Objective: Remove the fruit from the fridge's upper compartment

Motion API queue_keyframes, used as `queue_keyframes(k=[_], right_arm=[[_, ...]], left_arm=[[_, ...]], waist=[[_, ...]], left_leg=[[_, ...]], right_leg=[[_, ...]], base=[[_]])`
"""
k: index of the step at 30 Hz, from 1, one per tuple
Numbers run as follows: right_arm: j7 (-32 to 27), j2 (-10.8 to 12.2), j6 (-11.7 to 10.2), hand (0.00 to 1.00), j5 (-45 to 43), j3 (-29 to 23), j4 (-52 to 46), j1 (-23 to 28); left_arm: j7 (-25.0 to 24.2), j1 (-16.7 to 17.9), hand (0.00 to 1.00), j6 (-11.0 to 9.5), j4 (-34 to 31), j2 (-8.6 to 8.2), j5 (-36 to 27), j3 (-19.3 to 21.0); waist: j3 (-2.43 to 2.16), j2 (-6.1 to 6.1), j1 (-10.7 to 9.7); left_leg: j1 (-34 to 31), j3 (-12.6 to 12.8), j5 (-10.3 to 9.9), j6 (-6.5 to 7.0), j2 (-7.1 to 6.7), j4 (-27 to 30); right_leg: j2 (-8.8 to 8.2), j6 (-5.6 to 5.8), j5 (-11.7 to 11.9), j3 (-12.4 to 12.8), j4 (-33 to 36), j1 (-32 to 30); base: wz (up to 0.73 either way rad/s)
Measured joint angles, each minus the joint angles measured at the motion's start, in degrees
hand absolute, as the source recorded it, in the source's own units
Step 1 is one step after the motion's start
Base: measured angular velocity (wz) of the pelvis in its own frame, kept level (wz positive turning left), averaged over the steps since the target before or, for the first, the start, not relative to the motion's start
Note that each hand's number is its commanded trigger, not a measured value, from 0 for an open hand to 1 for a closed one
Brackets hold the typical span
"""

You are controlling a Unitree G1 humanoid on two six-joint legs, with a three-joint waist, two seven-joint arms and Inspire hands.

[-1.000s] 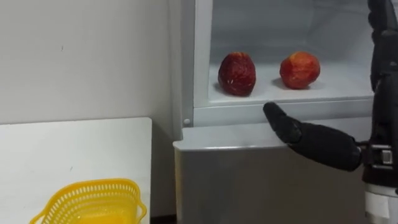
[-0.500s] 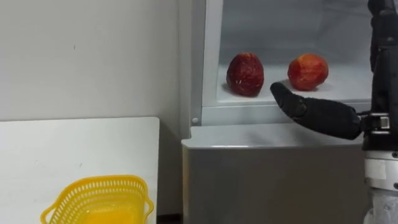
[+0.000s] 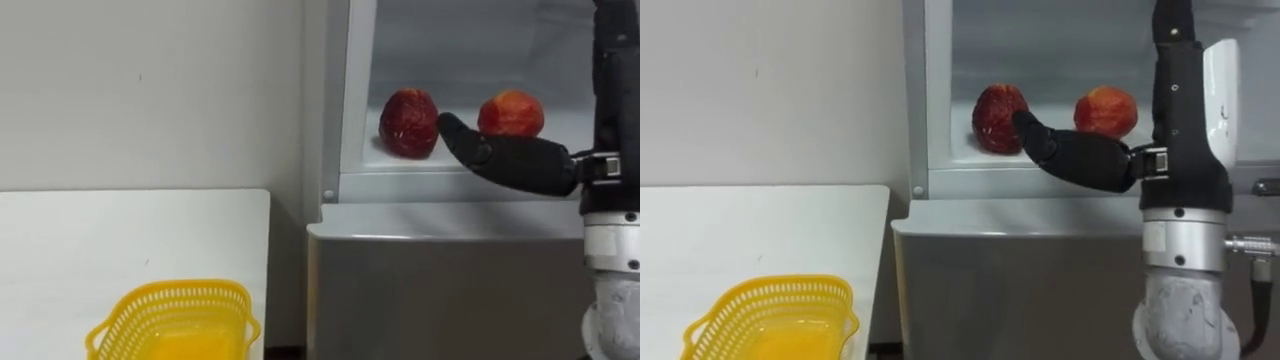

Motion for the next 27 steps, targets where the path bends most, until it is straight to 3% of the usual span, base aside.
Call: queue_keyframes(k=[4, 7, 10, 27], right_arm=[[1.8, -1.0, 2.3, 0.00, 0.4, 0.0, 3.9, -3.0], [3.3, -1.2, 3.1, 0.00, 0.8, 0.8, 3.9, -3.1], [4.6, -1.3, 3.8, 0.00, 1.3, 1.6, 3.9, -3.1], [5.6, -2.4, 3.9, 0.00, 1.2, 3.9, 5.1, -4.0]], left_arm=[[-0.5, 0.0, 0.00, 0.3, -0.1, 0.03, 0.0, 0.7], [-1.3, 0.0, 0.00, 1.1, -0.1, 0.26, -0.1, 1.0], [-1.3, -0.6, 0.00, 1.1, -0.1, 0.26, -0.1, 1.1], [-1.1, -1.4, 0.00, 1.2, -0.5, 0.30, -0.2, 1.5]], waist=[[0.16, -0.57, 0.7], [-0.06, -1.07, 1.7], [0.09, -1.47, 2.4], [0.32, -1.63, 3.5]], left_leg=[[-0.2, -0.7, 0.0, 0.03, -0.05, 0.0], [-0.8, -0.8, 0.0, 0.03, -0.04, 0.5], [-1.6, -0.8, 0.0, 0.04, -0.05, 1.2], [-2.7, -1.0, 0.0, 0.05, 0.18, 1.7]], right_leg=[[-0.08, 0.01, 0.0, -0.8, 0.0, 0.3], [-0.10, 0.01, 0.0, -0.9, 0.0, -0.2], [-0.13, 0.00, 0.0, -0.9, 0.0, -0.8], [-0.17, -0.11, 0.1, -1.9, 0.7, -1.5]], base=[[0.10], [0.02], [0.01], [0.02]])
